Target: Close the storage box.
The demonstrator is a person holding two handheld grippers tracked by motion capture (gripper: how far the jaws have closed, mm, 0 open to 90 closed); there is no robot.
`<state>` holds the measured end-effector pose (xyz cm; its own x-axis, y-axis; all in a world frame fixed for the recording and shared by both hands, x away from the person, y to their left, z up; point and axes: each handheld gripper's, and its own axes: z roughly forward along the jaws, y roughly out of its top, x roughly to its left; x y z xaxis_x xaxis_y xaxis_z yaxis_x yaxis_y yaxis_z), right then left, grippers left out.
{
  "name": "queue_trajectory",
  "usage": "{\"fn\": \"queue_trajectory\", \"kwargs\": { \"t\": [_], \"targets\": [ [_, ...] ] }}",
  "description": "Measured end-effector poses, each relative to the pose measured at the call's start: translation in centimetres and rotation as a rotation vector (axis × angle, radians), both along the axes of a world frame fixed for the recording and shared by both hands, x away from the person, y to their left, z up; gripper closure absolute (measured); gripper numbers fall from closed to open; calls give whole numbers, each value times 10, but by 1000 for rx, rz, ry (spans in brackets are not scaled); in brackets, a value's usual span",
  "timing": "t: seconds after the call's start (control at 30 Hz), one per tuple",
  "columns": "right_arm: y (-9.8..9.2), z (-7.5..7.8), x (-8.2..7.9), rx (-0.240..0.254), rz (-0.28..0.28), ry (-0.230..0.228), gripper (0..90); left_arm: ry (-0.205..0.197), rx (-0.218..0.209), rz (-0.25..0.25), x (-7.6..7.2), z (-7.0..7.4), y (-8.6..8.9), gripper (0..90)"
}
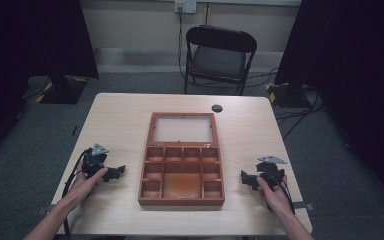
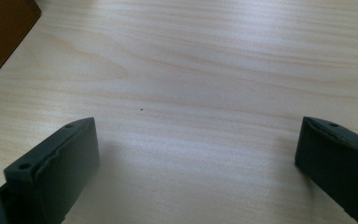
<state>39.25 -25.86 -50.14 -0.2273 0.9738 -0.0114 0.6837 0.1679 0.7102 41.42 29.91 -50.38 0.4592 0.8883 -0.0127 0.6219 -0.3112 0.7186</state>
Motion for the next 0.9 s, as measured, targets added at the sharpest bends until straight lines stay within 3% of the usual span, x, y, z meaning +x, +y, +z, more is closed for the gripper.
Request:
{"fn": "queue_trajectory", "kwargs": {
  "t": [0.23,0.43,0.57,0.63,0.73,0.8,0.87,0.9],
  "targets": [
    [0,0,0,1,-6,0,0,11,20,-27,1,2,3,2],
    [-2,1,-2,11,7,8,0,15,25,-13,0,5,2,55],
    [-3,2,-2,6,7,10,21,15,14,-5,0,7,2,157],
    [-3,3,-2,7,6,15,42,25,-1,-12,1,8,2,161],
    [-2,6,-2,-1,5,4,178,22,-4,-11,0,9,0,163],
    [-2,8,-1,12,-3,11,124,25,-20,-15,0,11,0,168],
    [-1,10,-1,13,8,4,162,22,-25,-19,0,15,0,170],
    [-1,11,-1,14,10,1,137,22,-25,-19,0,15,0,169]
  ]
}}
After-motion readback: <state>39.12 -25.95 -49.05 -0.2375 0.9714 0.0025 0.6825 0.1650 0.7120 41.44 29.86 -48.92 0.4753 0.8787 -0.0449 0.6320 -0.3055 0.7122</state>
